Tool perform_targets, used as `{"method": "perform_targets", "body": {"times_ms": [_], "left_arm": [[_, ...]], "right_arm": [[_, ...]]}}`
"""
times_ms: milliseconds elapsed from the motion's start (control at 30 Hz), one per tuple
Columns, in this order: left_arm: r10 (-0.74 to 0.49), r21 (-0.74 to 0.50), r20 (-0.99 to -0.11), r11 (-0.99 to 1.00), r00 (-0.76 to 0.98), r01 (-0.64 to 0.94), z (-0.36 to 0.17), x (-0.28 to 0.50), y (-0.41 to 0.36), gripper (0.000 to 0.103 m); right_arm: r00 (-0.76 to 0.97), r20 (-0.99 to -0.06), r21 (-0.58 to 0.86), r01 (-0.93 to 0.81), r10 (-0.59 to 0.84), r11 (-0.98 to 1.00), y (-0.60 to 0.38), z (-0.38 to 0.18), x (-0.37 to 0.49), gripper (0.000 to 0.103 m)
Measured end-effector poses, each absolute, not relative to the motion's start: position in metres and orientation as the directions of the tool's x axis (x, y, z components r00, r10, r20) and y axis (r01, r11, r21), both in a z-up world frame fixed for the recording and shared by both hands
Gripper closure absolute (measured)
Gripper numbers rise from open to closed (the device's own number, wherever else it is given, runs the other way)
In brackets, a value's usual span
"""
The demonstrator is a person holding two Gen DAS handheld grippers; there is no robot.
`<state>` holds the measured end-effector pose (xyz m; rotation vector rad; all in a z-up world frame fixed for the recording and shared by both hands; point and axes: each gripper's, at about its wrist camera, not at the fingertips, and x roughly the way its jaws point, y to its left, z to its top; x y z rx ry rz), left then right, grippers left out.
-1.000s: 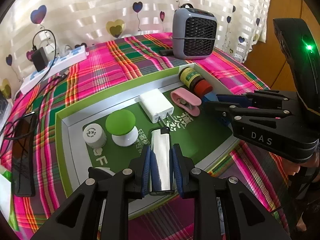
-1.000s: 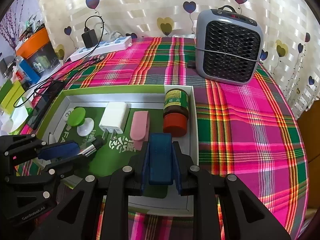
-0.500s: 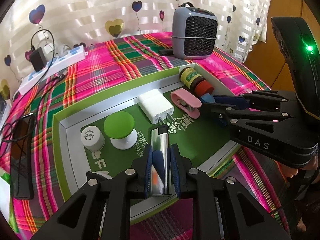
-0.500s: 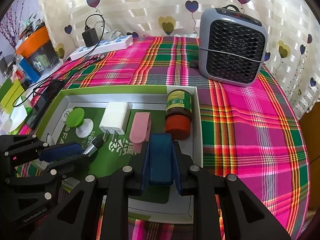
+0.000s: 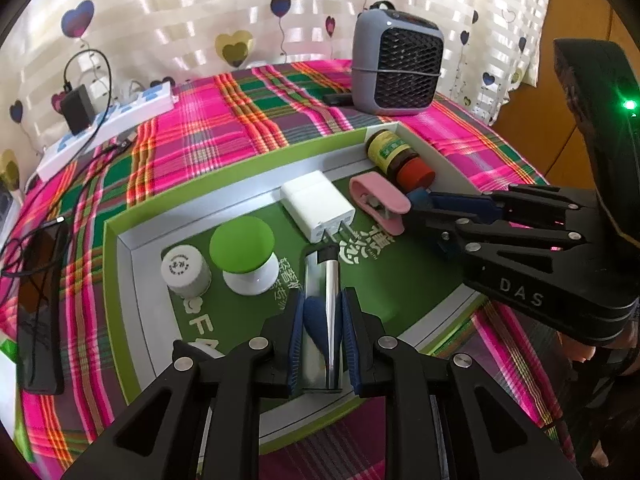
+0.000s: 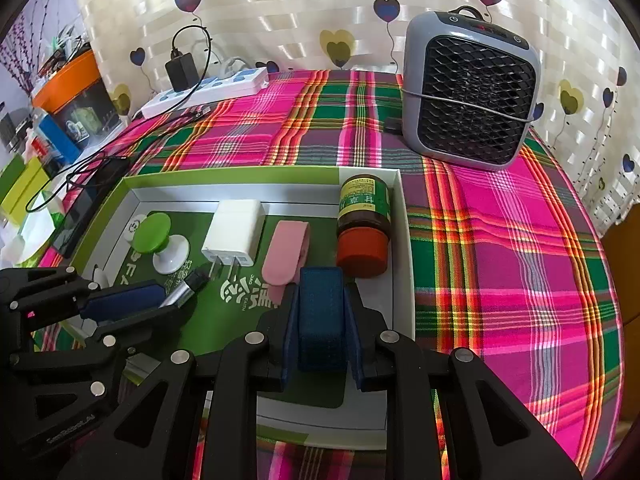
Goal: Organize rigid objects
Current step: 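Carry the silver lighter with left tool while right tool carries USB stick to box, then drop the silver lighter in the box with left tool while right tool releases USB stick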
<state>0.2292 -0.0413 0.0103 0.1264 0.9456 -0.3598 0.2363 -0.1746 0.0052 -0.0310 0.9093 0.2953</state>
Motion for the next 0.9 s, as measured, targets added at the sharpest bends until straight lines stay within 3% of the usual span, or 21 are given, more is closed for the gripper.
{"method": "perform_targets", "body": {"times_ms": [667, 900], "left_arm": [[-0.223, -0.039, -0.813, 0.943, 0.538, 0.331, 0.01, 0.229, -0.0382, 0.075], [-0.216, -0.033, -0.81, 0.945, 0.545, 0.326, 0.012, 0.2262, -0.0374, 0.073]], "right_arm": [[0.581, -0.777, 0.116, -0.248, 0.244, 0.962, -0.1765, 0.0052, 0.2363, 0.079], [0.589, -0.767, 0.125, -0.249, 0.253, 0.96, -0.1764, 0.0076, 0.2331, 0.065]]}}
